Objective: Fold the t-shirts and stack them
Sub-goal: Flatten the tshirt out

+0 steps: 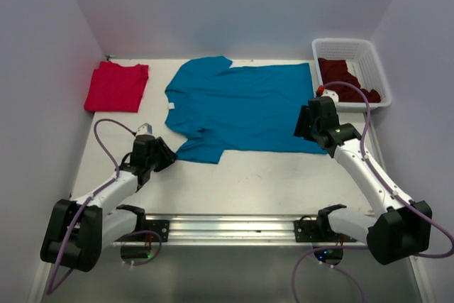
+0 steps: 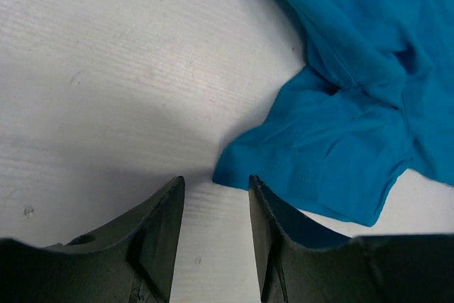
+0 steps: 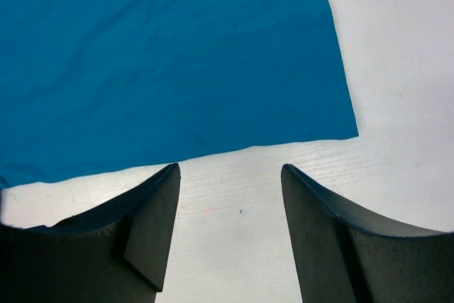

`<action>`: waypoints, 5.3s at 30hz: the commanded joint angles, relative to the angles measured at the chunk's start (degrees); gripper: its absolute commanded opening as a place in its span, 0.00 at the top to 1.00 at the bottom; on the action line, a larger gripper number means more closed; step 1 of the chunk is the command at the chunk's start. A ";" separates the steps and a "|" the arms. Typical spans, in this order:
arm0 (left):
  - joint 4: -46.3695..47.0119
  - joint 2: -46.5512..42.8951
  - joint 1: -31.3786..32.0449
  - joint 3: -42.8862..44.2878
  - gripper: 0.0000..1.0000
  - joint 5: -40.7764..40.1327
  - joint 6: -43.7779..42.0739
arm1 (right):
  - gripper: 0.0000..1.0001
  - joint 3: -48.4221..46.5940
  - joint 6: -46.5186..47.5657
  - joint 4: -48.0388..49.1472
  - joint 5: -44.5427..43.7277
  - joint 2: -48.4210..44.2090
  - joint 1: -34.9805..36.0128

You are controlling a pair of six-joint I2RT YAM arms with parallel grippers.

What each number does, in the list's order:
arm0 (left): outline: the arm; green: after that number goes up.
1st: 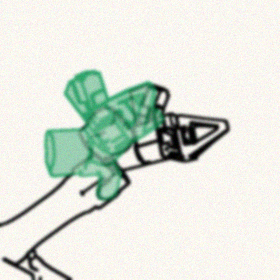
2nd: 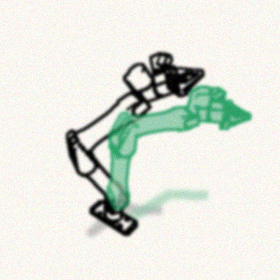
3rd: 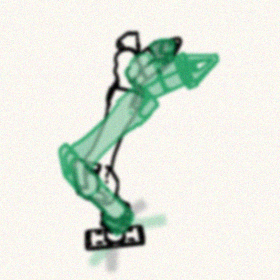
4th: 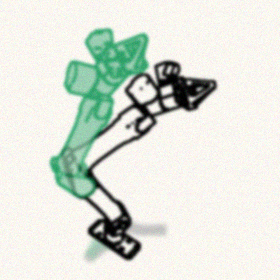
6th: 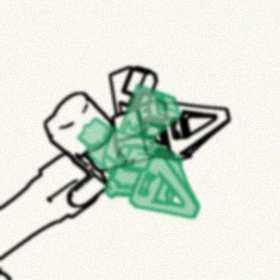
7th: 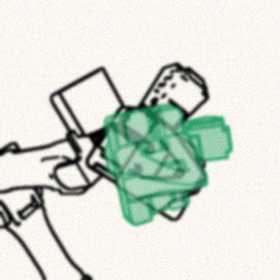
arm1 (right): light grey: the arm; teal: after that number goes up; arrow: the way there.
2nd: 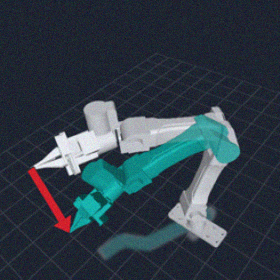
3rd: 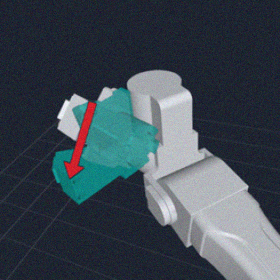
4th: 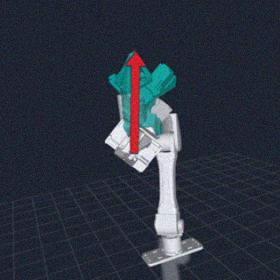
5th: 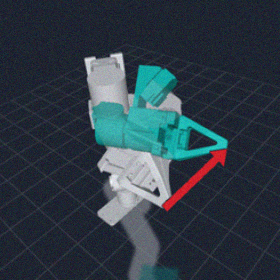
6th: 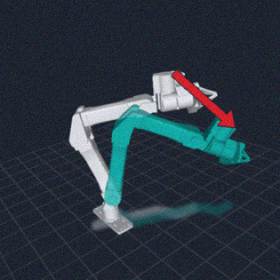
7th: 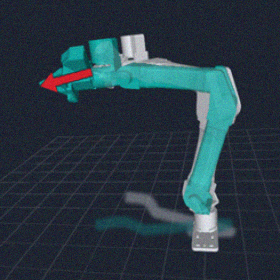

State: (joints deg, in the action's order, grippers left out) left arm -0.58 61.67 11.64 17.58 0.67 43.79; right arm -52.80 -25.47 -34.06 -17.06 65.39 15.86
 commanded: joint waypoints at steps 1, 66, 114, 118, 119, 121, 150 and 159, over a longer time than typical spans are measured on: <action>4.26 3.98 -0.39 -0.53 0.53 -1.90 -1.43 | 0.37 -0.29 0.16 2.16 -0.08 0.45 0.14; -22.98 -12.63 0.05 21.00 1.00 2.76 -3.36 | 0.56 6.91 -18.21 -0.14 -9.86 16.36 -7.15; -25.26 -13.94 0.14 22.67 0.98 3.11 -2.39 | 1.00 8.85 -17.68 1.02 -11.06 6.96 -7.42; -25.87 -14.12 0.05 22.85 0.98 3.20 -2.31 | 1.00 8.15 -17.15 -0.74 -11.42 3.53 -7.42; -25.96 -14.21 0.05 22.93 0.98 3.20 -2.31 | 1.00 7.89 -17.15 -1.18 -11.50 2.83 -7.33; -26.14 -14.65 0.05 23.11 0.98 3.29 -2.04 | 1.00 7.09 -16.80 -2.05 -11.33 2.21 -7.42; -41.34 -23.70 0.05 35.94 0.93 0.30 0.24 | 1.00 -2.58 -13.02 -9.44 -9.57 -7.20 -7.42; -33.36 -19.14 0.14 28.39 0.91 0.65 -0.46 | 1.00 -2.49 -12.23 -5.58 -8.69 -1.49 -7.42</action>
State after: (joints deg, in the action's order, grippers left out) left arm -38.35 39.57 11.70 48.34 1.02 43.53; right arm -53.17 -38.52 -42.04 -25.89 62.04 8.62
